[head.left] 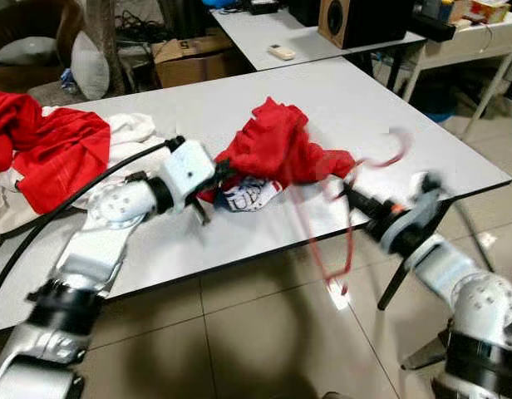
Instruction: Hang hanger
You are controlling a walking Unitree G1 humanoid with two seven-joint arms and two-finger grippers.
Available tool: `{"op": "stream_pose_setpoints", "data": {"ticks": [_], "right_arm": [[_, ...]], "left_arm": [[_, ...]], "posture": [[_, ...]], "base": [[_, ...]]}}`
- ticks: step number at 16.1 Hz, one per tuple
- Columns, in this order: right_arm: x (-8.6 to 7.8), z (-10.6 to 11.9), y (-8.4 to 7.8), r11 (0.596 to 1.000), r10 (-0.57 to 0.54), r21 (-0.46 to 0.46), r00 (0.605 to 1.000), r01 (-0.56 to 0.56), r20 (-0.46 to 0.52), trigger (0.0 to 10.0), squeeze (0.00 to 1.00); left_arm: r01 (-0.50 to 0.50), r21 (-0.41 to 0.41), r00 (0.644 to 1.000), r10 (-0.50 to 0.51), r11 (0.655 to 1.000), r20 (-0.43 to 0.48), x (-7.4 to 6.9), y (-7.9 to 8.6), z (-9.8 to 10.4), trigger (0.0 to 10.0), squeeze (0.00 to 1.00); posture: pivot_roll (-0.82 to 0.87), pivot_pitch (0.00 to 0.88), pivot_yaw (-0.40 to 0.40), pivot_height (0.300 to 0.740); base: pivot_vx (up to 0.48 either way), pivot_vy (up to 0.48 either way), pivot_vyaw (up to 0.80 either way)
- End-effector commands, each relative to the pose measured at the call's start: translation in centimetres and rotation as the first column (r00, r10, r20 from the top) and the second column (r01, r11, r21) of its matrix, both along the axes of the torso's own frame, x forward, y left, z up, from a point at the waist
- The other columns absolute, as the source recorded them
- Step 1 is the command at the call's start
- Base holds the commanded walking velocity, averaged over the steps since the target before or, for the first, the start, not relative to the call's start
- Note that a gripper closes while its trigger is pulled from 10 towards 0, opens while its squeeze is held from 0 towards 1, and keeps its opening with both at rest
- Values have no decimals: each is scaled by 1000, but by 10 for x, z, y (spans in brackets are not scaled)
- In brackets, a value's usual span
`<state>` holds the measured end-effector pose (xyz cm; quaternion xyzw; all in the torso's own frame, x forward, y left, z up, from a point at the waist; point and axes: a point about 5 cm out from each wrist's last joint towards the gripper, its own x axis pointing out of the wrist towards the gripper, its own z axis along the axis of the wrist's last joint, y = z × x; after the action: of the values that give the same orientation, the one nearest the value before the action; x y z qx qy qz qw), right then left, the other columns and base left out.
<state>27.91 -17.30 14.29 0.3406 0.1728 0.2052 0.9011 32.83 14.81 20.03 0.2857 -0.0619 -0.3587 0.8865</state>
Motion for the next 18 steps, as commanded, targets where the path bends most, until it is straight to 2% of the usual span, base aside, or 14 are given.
{"op": "stream_pose_setpoints", "data": {"ticks": [1,2,3,4,6,8,10,13,15,16,17,18], "right_arm": [[-2,4,4,999,38,-36,999,-37,6,10000,0],[-5,-1,2,993,53,-103,998,-56,-27,10000,0],[-6,-3,1,993,49,-106,998,-53,-37,10000,0],[-7,-4,-1,993,42,-110,998,-47,-46,10000,0],[-10,-10,-8,992,24,-122,997,-32,-70,10000,0],[-10,-11,-9,993,20,-113,997,-29,-73,10000,0],[-9,-11,-10,996,10,-89,997,-16,-72,10000,0],[-7,-8,-10,999,6,-41,999,-8,-53,10000,0],[-3,5,-9,998,-10,60,1000,9,26,10000,0],[1,21,-13,977,-63,207,994,42,94,10000,0],[4,27,-18,957,-103,280,989,70,105,10000,0],[7,28,-22,937,-141,333,986,105,87,10000,0]], "left_arm": [[-50,-18,997,51,999,61,5,3,11,0,0],[-108,-122,983,125,987,136,12,4,28,0,0],[-111,-161,978,137,981,157,13,4,33,0,0],[-106,-193,974,141,975,177,14,4,38,0,0],[-33,-286,966,104,958,235,10,1,53,0,0],[45,-315,967,38,948,252,3,-4,58,0,0],[161,-311,963,-80,937,257,-7,-14,57,0,0],[273,-338,941,-176,901,289,-17,-22,70,0,0],[278,-309,946,-205,909,250,-17,-23,65,0,0],[232,-184,967,-206,955,149,-13,-20,42,0,0],[182,-100,981,-174,978,87,-9,-15,26,0,0],[134,-54,990,-131,990,52,-6,-10,15,0,0]], "posture": [[-170,0,75,740],[-173,0,79,740],[-173,0,79,740],[-173,0,80,740],[-174,0,83,740],[-174,0,84,740],[-175,0,81,740],[-174,0,74,740],[-173,0,71,740],[-173,0,71,740],[-177,0,75,740],[-179,0,75,740]], "base": [[0,0,0],[0,0,0],[0,0,0],[0,0,0],[0,0,0],[0,0,0],[0,0,0],[0,0,0],[0,0,0],[0,0,0],[0,0,0],[0,0,0]]}}
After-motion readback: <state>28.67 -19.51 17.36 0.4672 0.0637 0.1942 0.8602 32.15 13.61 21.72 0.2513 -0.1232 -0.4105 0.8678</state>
